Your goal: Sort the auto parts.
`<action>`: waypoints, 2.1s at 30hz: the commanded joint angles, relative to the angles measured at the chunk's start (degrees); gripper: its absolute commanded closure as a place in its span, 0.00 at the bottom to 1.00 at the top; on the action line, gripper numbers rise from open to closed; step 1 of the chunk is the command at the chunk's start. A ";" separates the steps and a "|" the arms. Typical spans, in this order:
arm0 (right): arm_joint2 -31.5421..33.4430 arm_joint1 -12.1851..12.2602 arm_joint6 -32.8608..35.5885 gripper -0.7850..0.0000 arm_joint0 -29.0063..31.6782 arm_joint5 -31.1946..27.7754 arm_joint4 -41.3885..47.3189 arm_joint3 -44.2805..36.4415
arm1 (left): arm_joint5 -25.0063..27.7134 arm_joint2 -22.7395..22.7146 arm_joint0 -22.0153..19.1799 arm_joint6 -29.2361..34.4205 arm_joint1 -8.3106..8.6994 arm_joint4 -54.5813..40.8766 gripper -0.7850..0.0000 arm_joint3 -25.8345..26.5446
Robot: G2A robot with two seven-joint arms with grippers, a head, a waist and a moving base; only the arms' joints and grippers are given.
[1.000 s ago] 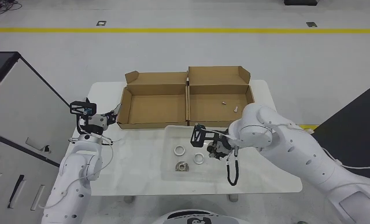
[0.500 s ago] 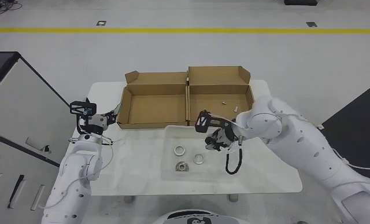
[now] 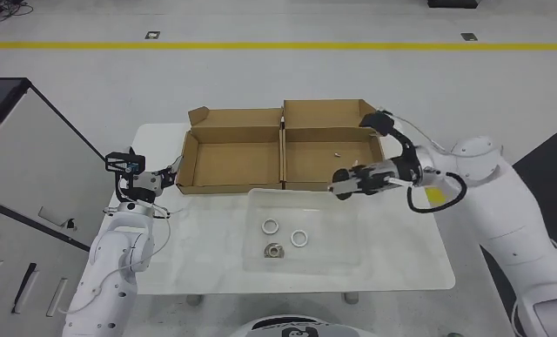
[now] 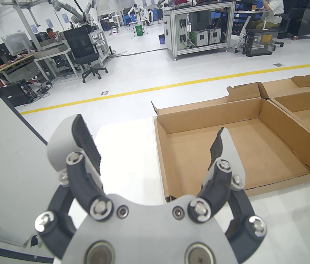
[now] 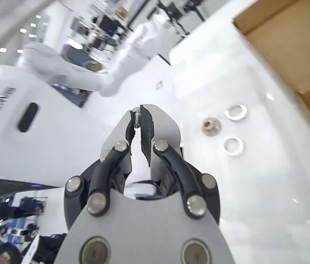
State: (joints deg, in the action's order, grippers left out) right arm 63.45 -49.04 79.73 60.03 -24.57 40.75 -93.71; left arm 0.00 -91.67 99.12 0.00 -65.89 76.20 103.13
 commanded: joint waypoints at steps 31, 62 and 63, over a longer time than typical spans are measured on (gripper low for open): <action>2.34 -11.30 4.81 1.00 -6.34 9.09 37.95 -7.76 | 0.00 0.00 0.00 0.00 0.00 0.00 0.00 0.00; 1.12 -16.14 -8.90 1.00 -9.14 12.75 35.83 -11.09 | 0.00 0.00 0.00 0.00 0.00 0.00 0.00 0.00; 1.62 -16.02 -9.71 1.00 -9.16 13.18 33.13 -11.47 | 0.00 0.00 0.00 0.00 0.00 0.00 0.00 0.00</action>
State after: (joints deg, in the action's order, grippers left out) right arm 64.63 -65.15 70.75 50.88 -11.73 76.70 -104.87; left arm 0.00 -91.67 99.12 0.00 -65.89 76.20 103.13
